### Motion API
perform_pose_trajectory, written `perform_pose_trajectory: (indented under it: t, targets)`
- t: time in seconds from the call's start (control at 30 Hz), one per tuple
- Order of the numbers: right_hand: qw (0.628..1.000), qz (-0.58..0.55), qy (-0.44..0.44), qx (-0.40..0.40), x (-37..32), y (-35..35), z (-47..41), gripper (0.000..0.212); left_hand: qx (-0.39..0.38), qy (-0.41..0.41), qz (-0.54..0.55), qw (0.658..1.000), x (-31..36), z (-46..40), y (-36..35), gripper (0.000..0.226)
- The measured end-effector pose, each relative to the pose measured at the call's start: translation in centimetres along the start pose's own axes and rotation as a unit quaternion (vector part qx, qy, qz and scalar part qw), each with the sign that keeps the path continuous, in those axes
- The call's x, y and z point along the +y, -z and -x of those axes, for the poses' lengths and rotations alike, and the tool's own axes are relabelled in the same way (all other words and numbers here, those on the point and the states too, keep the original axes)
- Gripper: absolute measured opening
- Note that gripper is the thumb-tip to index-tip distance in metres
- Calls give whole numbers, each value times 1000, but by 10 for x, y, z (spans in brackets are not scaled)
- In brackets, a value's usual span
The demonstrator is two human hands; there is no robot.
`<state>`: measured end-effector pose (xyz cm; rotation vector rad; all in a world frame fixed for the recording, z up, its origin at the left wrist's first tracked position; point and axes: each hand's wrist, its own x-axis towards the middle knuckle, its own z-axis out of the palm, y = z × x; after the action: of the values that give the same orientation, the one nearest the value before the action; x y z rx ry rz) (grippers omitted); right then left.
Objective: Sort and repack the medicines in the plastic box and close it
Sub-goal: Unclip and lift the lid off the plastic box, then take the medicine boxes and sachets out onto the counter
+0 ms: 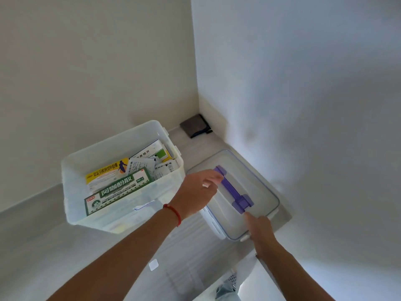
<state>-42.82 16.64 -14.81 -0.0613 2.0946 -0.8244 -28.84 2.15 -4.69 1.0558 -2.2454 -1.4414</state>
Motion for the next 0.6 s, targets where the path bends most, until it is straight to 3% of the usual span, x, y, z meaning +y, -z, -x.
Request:
perform_pose_trajectory:
  t: [0.07, 0.13, 0.2, 0.3, 0.43, 0.5, 0.6]
  targets:
    - [997, 40, 51, 30, -14, 0, 11, 38, 80, -43, 22, 996, 5, 31, 21, 30]
    - [985, 53, 161, 23, -39, -8, 30, 32, 179, -78, 4, 981, 5, 56, 43, 31]
    - [964, 18, 262, -50, -75, -25, 51, 39, 287, -81, -60, 953, -3, 74, 70, 32]
    - [912, 41, 380, -148, -132, -62, 74, 45, 421, 4, -182, 889, -28, 92, 116, 30]
    - [869, 144, 446, -160, -174, -108, 82, 31, 437, 188, -308, 824, -74, 120, 156, 32]
    - [870, 161, 445, -142, -182, -120, 78, 27, 426, 221, -271, 834, -91, 130, 157, 30]
    - [870, 183, 444, -111, -188, -126, 71, 28, 411, 186, -200, 870, -104, 132, 152, 24]
